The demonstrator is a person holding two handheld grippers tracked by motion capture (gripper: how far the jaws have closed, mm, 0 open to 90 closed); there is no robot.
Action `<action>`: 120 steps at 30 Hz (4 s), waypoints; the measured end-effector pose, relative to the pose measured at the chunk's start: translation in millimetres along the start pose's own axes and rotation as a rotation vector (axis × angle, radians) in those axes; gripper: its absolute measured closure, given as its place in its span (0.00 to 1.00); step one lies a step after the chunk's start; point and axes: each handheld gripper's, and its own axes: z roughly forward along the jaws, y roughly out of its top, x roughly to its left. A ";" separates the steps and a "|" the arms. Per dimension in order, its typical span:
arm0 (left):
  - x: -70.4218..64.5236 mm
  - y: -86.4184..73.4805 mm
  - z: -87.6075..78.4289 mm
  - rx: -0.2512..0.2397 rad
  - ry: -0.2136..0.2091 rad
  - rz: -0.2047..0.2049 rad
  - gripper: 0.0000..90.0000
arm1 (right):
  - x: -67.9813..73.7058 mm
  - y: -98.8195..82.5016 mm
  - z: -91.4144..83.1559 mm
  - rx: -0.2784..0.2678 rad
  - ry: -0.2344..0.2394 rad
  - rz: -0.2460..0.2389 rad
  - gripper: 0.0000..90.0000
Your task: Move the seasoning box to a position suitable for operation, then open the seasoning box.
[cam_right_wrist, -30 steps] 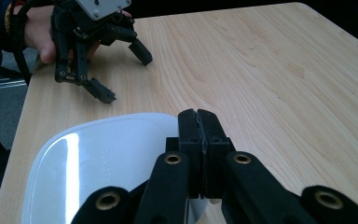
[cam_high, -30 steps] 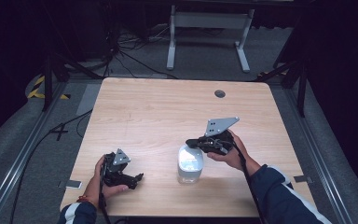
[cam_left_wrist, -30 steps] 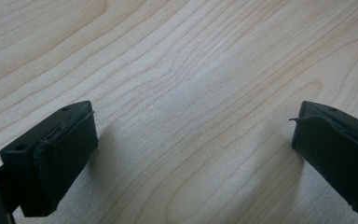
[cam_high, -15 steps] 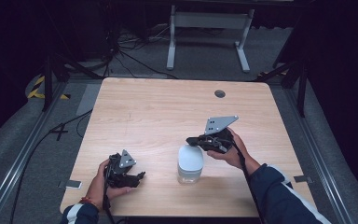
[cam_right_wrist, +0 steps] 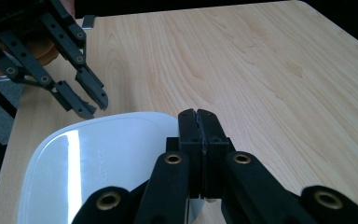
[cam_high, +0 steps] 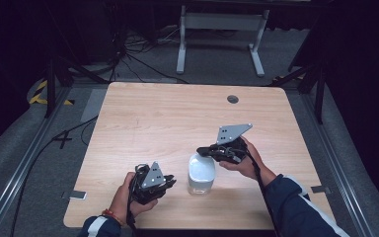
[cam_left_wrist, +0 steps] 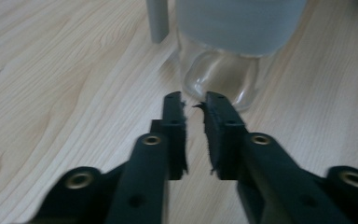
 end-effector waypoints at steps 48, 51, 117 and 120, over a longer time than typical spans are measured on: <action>9.2 72.2 3.0 -0.204 -0.002 0.069 0.98 | -13.1 -11.2 -8.1 0.041 -0.079 0.022 1.00; 13.8 74.2 3.5 -0.208 0.004 0.067 0.98 | -15.6 -14.2 -11.2 0.038 -0.084 0.032 1.00; 63.1 -84.1 -45.0 0.168 0.237 -0.196 0.38 | -7.2 -74.9 -88.3 0.200 -0.259 0.069 0.66; 63.7 -87.8 -42.4 0.177 0.220 -0.208 0.35 | -6.8 -84.8 -98.8 0.209 -0.277 0.084 0.63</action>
